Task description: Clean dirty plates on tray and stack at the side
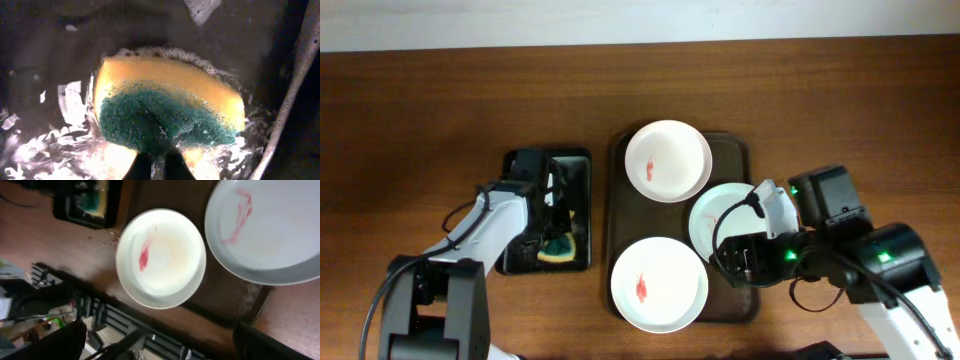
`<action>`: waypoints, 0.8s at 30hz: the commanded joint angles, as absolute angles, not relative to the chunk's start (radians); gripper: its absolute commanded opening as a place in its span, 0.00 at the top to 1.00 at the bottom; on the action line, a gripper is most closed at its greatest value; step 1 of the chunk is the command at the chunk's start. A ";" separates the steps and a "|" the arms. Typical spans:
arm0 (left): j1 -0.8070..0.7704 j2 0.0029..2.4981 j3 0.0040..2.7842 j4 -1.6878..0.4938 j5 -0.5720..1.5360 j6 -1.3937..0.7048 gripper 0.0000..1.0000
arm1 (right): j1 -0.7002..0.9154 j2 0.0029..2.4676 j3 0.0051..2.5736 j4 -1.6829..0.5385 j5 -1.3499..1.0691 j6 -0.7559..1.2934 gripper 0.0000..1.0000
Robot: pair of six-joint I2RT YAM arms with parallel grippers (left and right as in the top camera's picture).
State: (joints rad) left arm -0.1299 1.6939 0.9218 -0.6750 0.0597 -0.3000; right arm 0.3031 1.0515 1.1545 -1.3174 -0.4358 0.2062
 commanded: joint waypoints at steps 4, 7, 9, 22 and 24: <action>-0.130 1.642 1.081 -0.904 0.093 -0.289 1.00 | 0.317 1.101 0.929 -1.140 -0.404 0.282 0.48; -0.138 1.578 1.216 -1.043 0.134 -0.234 1.00 | 0.352 1.194 0.848 -1.018 -0.403 0.377 0.48; -0.138 1.520 1.266 -1.090 0.178 -0.228 1.00 | 0.401 1.307 0.823 -0.949 -0.402 0.490 0.47; -0.210 1.353 1.254 -1.185 0.277 -0.204 1.00 | 0.476 1.636 0.844 -0.709 -0.257 0.677 0.96; -0.261 1.354 1.235 -1.155 0.276 -0.210 1.00 | 0.476 1.636 0.846 -0.694 -0.249 0.691 0.96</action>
